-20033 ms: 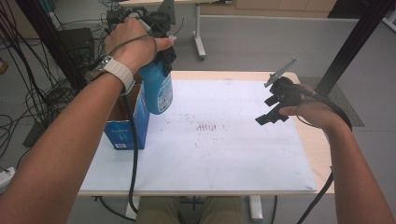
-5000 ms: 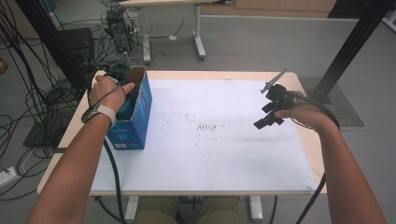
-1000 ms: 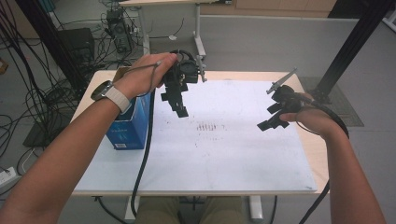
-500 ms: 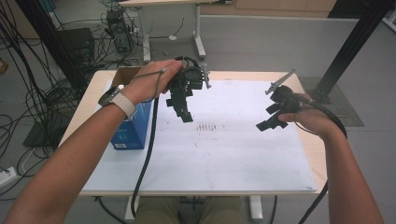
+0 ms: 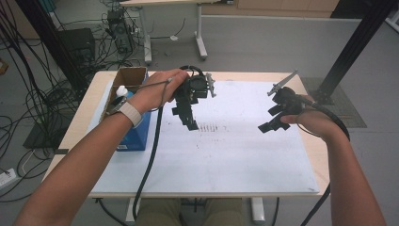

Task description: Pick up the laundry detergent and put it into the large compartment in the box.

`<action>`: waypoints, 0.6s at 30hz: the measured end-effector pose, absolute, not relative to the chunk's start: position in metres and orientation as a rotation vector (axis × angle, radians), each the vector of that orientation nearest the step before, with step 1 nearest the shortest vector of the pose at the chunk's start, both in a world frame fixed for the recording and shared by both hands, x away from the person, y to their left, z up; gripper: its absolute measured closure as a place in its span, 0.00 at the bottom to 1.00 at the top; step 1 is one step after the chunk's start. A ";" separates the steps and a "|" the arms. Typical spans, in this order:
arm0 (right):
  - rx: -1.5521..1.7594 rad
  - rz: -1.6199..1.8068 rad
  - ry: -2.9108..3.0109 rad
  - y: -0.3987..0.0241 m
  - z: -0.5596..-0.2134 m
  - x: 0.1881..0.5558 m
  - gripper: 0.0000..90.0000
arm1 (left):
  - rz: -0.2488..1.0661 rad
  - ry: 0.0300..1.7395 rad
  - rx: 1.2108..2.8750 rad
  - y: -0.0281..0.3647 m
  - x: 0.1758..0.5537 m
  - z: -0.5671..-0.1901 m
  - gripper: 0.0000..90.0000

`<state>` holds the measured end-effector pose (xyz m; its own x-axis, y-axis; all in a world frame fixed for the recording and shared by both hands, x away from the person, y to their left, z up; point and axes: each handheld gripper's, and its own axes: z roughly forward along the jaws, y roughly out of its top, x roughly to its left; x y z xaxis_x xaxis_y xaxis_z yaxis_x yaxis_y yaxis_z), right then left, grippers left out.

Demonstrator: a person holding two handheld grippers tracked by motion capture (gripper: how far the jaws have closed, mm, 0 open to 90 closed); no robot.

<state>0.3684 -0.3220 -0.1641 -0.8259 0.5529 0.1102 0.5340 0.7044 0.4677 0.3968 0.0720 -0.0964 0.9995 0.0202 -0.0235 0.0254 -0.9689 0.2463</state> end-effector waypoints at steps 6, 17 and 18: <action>0.920 0.767 2.862 -0.324 -0.165 0.367 0.12 | -0.041 0.026 2.886 0.068 0.397 -0.103 0.07; 0.929 0.775 2.861 -0.328 -0.168 0.365 0.12 | -0.037 0.030 2.885 0.065 0.396 -0.105 0.07; 0.927 0.775 2.860 -0.328 -0.168 0.365 0.12 | -0.038 0.032 2.889 0.065 0.396 -0.104 0.07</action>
